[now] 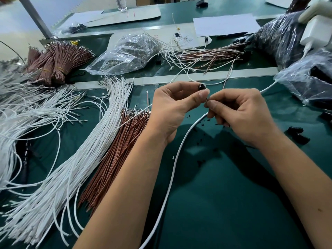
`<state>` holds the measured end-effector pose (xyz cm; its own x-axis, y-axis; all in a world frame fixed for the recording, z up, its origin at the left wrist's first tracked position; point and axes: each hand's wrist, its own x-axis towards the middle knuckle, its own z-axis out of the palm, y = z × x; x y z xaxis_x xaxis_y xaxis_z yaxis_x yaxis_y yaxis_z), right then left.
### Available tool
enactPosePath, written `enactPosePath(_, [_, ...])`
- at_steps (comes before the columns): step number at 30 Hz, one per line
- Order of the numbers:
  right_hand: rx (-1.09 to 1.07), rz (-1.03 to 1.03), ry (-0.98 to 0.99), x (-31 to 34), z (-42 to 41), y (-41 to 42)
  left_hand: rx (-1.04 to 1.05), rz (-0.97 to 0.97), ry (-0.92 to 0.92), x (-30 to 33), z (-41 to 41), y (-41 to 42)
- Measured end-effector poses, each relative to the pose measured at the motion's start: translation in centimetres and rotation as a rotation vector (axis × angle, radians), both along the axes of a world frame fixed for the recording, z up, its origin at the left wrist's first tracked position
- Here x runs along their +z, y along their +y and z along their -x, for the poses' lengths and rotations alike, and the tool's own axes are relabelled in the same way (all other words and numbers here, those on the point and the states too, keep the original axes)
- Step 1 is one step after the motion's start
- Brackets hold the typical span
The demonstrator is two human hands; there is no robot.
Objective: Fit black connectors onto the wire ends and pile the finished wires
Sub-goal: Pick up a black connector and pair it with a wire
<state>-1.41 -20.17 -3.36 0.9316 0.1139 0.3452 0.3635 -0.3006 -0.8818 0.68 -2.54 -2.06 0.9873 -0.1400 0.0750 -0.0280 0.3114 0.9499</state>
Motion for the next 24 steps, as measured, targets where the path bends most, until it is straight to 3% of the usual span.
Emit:
enactPosePath(13, [0.004,0.016,0.026,0.14,0.15,-0.02,0.011,0.064,-0.012,-0.25,-0.12,-0.13])
enactPosePath(24, [0.06,0.005,0.016,0.43,0.41,0.49,-0.085,0.113,0.131,0.32,0.1,-0.1])
